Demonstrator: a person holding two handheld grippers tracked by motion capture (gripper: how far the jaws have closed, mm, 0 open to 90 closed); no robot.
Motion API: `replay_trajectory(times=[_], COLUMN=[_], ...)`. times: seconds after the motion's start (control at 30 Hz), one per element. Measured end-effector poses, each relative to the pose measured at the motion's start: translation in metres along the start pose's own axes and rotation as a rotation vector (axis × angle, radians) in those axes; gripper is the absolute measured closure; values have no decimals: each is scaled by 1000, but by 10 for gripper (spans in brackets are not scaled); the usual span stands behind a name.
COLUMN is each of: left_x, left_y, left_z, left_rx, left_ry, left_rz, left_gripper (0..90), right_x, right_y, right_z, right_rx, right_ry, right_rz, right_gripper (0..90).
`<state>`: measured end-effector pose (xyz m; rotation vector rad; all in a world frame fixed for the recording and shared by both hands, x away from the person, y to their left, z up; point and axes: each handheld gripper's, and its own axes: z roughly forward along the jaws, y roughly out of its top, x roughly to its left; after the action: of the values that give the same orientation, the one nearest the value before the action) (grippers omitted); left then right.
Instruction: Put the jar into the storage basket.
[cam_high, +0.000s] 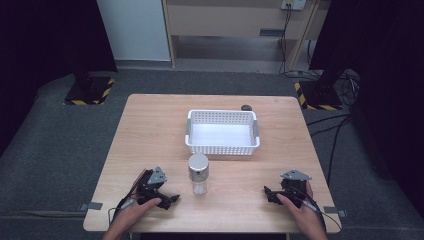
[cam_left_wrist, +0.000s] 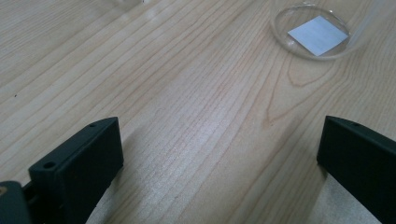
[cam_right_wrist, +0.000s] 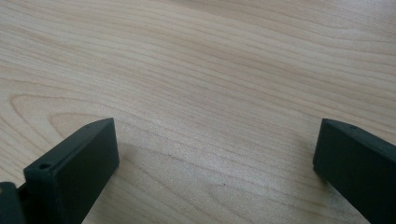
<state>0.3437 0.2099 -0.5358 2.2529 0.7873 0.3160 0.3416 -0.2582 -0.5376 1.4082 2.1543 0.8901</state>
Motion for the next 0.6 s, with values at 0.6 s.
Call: replay_trajectory(times=[0.6], left_x=[1], left_y=[0], left_z=[0], left_rx=[-1], left_ry=[-5], left_rz=[0], left_gripper=[0], right_x=[0], right_y=[0], right_z=[0], right_rx=[-2], right_ry=[0], right_rz=[3], right_gripper=[3])
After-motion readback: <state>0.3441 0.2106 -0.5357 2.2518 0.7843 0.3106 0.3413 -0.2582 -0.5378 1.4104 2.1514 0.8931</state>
